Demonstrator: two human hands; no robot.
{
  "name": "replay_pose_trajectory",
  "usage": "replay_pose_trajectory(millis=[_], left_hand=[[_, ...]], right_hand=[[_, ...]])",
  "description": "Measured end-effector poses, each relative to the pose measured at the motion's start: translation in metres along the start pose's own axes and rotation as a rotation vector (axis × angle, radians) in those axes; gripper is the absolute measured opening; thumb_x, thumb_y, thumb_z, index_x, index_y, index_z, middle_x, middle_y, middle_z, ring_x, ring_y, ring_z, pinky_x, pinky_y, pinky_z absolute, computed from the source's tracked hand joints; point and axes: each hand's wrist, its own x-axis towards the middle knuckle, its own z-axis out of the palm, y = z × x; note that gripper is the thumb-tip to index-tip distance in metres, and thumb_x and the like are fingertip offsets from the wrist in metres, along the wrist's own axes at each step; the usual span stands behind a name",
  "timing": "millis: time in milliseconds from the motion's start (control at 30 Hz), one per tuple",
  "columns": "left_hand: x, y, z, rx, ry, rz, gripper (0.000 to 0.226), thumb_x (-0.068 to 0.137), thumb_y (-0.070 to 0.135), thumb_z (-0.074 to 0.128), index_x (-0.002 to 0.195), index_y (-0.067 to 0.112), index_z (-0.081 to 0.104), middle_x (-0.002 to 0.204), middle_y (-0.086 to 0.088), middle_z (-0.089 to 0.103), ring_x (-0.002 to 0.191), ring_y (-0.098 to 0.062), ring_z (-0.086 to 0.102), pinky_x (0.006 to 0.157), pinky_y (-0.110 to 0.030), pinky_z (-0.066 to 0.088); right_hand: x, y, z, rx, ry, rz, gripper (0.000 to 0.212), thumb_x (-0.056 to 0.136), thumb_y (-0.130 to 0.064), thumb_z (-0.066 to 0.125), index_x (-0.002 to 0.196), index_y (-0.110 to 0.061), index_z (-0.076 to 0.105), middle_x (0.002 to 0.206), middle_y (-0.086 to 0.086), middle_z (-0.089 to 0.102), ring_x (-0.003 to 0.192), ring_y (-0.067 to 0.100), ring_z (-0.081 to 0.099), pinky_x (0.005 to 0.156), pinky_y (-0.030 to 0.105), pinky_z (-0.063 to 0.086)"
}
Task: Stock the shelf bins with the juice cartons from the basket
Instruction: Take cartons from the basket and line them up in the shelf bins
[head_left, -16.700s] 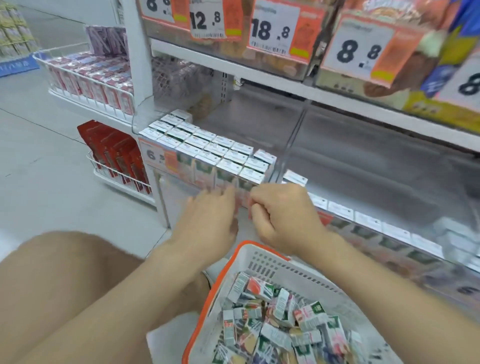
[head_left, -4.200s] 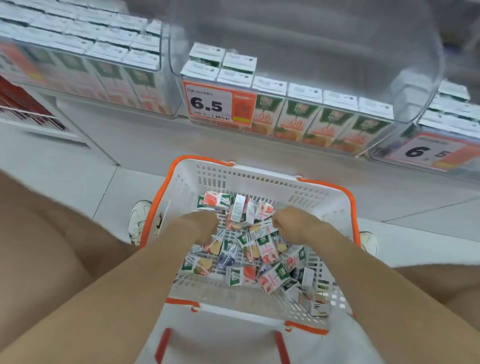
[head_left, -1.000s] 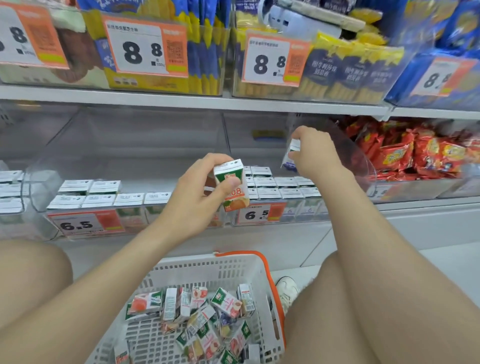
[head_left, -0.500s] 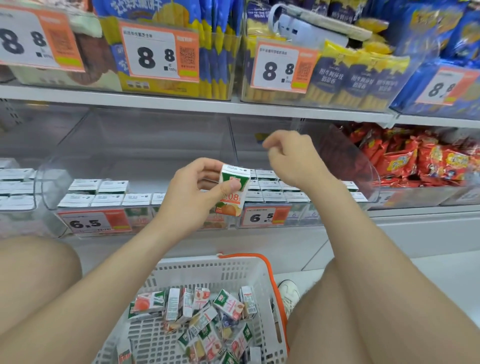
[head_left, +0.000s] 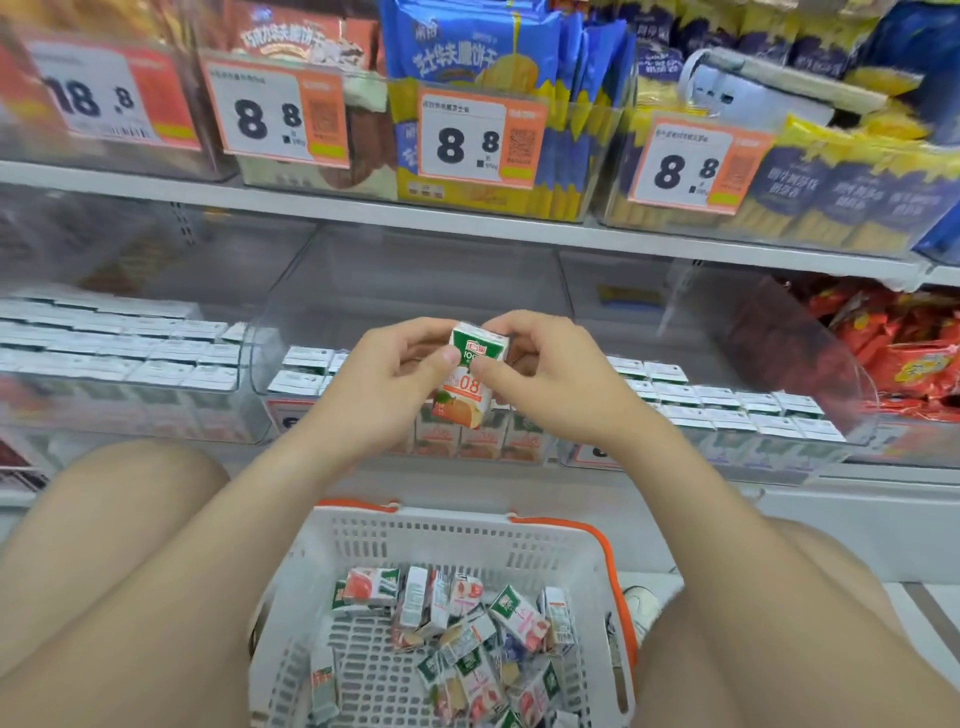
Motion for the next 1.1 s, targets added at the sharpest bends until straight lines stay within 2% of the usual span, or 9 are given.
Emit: replay_pose_trajectory(millis=[167, 333, 533, 633, 767, 833, 933, 1033, 1100], left_hand=[[0.001, -0.024, -0.033, 0.653, 0.201, -0.126, 0.032, 0.107, 0.025, 0.051, 0.136, 0.020, 0.064, 0.135, -0.005, 0.066, 0.123, -0.026, 0.061, 0.107, -0.041, 0.047], [-0.013, -0.034, -0.031, 1.111, -0.077, -0.283, 0.044, 0.105, 0.047, 0.048, 0.145, 0.030, 0.047, 0.150, -0.001, 0.045, 0.136, -0.039, 0.044, 0.112, -0.055, 0.036], [-0.013, -0.032, -0.036, 1.141, -0.066, -0.259, 0.038, 0.104, 0.037, 0.054, 0.135, 0.016, 0.049, 0.140, -0.010, 0.049, 0.129, -0.039, 0.049, 0.106, -0.050, 0.043], [-0.014, -0.029, -0.036, 1.164, -0.069, -0.259, 0.033, 0.104, 0.031, 0.055, 0.128, 0.010, 0.050, 0.133, -0.013, 0.051, 0.123, -0.039, 0.052, 0.099, -0.048, 0.044], [-0.016, -0.030, -0.036, 1.168, -0.046, -0.227, 0.034, 0.104, 0.027, 0.054, 0.133, 0.011, 0.052, 0.132, -0.012, 0.052, 0.121, -0.039, 0.054, 0.096, -0.047, 0.045], [-0.018, -0.030, -0.035, 1.146, -0.004, -0.190, 0.032, 0.103, 0.025, 0.054, 0.133, 0.013, 0.054, 0.130, -0.011, 0.052, 0.118, -0.039, 0.052, 0.097, -0.046, 0.044], [-0.021, -0.026, -0.031, 1.079, 0.093, -0.041, 0.016, 0.101, 0.021, 0.057, 0.116, 0.017, 0.061, 0.117, -0.009, 0.052, 0.107, -0.035, 0.046, 0.095, -0.040, 0.040], [-0.025, -0.025, -0.035, 0.959, 0.043, -0.024, 0.004, 0.092, 0.020, 0.062, 0.092, 0.023, 0.063, 0.096, -0.001, 0.061, 0.096, -0.028, 0.056, 0.084, -0.044, 0.051], [-0.032, -0.029, -0.034, 0.953, -0.202, -0.158, 0.003, 0.090, 0.026, 0.064, 0.088, 0.027, 0.063, 0.091, 0.003, 0.066, 0.092, -0.026, 0.063, 0.081, -0.042, 0.057]], right_hand=[[0.018, 0.001, 0.018, -0.103, 0.115, -0.089, 0.028, 0.098, -0.019, 0.063, 0.123, -0.023, 0.050, 0.110, -0.005, 0.066, 0.083, 0.010, 0.064, 0.069, 0.033, 0.051], [0.043, 0.021, 0.049, -0.320, 0.018, -0.123, 0.028, 0.101, -0.016, 0.060, 0.127, -0.019, 0.052, 0.121, 0.003, 0.052, 0.097, 0.024, 0.056, 0.083, 0.042, 0.047], [0.066, 0.024, 0.078, -0.250, -0.014, -0.075, 0.028, 0.097, -0.028, 0.069, 0.123, -0.020, 0.064, 0.107, 0.002, 0.070, 0.102, 0.024, 0.063, 0.093, 0.043, 0.052], [0.071, 0.021, 0.094, -0.241, -0.066, -0.057, 0.029, 0.103, -0.027, 0.061, 0.131, -0.018, 0.065, 0.118, 0.004, 0.072, 0.110, 0.027, 0.062, 0.094, 0.033, 0.047], [0.072, 0.018, 0.096, -0.336, -0.203, -0.022, 0.034, 0.107, -0.018, 0.039, 0.134, -0.019, 0.059, 0.116, 0.012, 0.071, 0.111, 0.032, 0.058, 0.088, 0.039, 0.050], [0.069, 0.015, 0.091, -0.359, -0.242, -0.003, 0.035, 0.106, -0.019, 0.038, 0.136, -0.022, 0.056, 0.107, 0.012, 0.072, 0.099, 0.031, 0.062, 0.083, 0.042, 0.053], [0.056, 0.005, 0.083, -0.471, -0.162, -0.049, 0.035, 0.103, -0.020, 0.045, 0.136, -0.019, 0.057, 0.121, 0.010, 0.068, 0.110, 0.033, 0.062, 0.090, 0.046, 0.054], [0.028, -0.014, 0.073, -0.411, -0.012, -0.135, 0.028, 0.091, -0.015, 0.048, 0.112, -0.018, 0.066, 0.106, 0.004, 0.070, 0.098, 0.028, 0.063, 0.083, 0.044, 0.054], [0.001, -0.029, 0.065, -0.329, -0.080, -0.152, 0.024, 0.083, -0.015, 0.046, 0.089, -0.018, 0.069, 0.084, -0.001, 0.071, 0.079, 0.024, 0.063, 0.075, 0.041, 0.055]])
